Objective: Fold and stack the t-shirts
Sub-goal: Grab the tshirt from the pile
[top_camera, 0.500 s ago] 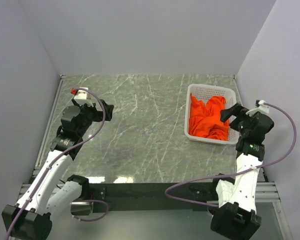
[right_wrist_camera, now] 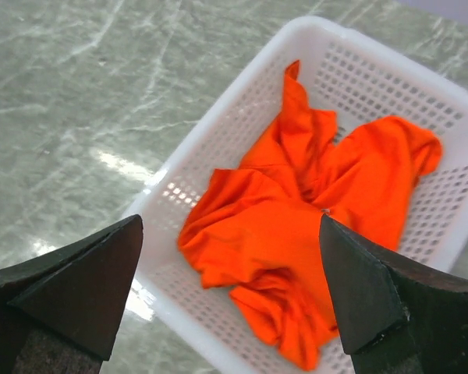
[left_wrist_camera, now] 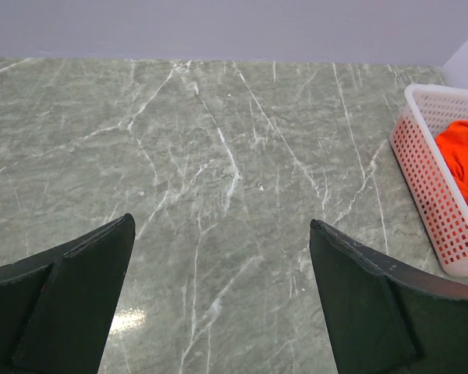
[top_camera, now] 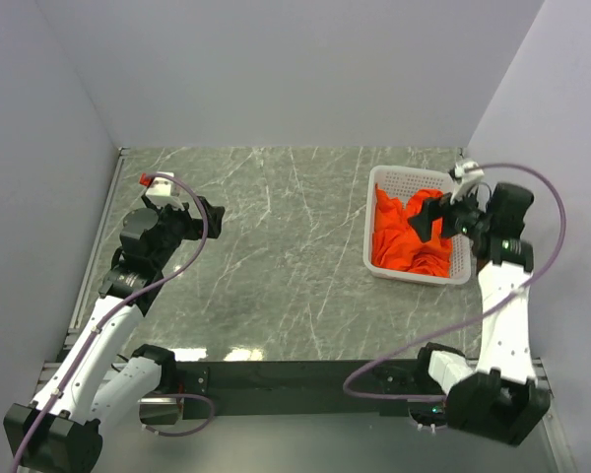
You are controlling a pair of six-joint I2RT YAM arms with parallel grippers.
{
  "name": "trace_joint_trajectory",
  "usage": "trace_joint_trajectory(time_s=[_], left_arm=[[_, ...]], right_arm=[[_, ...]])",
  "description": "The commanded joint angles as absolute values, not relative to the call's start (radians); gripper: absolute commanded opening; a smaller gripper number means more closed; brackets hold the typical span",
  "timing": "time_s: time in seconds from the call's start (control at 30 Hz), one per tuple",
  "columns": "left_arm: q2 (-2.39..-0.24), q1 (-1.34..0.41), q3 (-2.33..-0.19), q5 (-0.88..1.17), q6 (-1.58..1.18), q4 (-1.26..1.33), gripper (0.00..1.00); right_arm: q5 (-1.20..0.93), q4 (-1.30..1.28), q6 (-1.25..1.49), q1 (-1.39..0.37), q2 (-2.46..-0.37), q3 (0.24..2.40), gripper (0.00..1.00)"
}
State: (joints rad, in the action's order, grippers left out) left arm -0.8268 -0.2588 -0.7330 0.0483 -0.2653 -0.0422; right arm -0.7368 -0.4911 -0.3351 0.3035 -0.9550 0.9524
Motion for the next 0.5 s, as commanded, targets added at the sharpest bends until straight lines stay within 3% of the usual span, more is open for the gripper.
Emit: trace_joint_trajectory(time_s=[0.0,0.2,0.47], left_arm=[[-0.81,-0.259,-0.735,0.057,-0.245,-0.02,0.99],[-0.808,-0.259,-0.735,0.052,-0.241,-0.018,0.99],[-0.808,-0.259,-0.736,0.06,-0.241,-0.015,0.99]], right_arm=[[-0.664,-0.71,-0.474,0.267,-1.139,1.131,1.0],[-0.344,-0.67,-0.417,0.15,-1.305,1.184,1.0],[-0.143,-0.664,-0.445,0.149,-1.448,1.17,0.91]])
